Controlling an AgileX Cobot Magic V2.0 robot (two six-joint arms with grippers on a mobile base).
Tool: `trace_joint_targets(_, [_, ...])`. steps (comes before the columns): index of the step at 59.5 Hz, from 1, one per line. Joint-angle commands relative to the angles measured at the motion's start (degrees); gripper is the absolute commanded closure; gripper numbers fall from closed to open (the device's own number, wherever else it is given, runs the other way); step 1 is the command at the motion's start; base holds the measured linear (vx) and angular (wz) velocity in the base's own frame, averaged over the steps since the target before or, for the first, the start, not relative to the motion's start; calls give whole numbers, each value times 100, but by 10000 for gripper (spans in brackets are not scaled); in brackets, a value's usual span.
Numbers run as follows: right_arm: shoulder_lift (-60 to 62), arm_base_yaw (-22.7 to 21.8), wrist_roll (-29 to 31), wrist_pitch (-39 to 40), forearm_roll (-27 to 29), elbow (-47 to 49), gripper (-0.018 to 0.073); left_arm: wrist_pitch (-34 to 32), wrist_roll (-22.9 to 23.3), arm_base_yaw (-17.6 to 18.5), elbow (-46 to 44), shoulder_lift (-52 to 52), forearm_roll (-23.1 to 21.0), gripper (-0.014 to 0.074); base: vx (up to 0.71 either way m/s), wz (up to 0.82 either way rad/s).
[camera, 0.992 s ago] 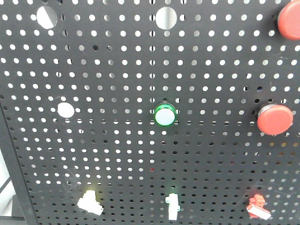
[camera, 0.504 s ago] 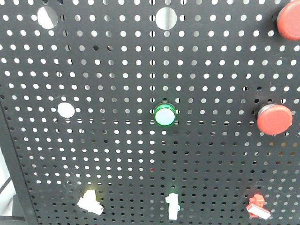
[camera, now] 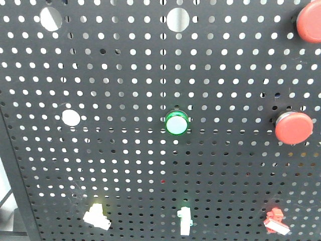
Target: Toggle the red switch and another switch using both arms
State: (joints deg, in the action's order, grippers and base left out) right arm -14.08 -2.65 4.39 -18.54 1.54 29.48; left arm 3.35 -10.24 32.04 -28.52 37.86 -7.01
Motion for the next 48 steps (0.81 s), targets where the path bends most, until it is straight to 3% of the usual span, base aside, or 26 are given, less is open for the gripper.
trace_joint_targets(1, [-104,-23,-6,376,4,195,566,-879,-16,271,-219,296,-67,594,0,0])
trace_joint_targets(25, [-104,-23,21,187,-1,195,566,-867,-27,469,-879,1447,-24,594,0,0])
trace_joint_targets(48, [-104,-23,48,46,-5,195,566,-901,193,469,-436,1985,-23,594,0,0])
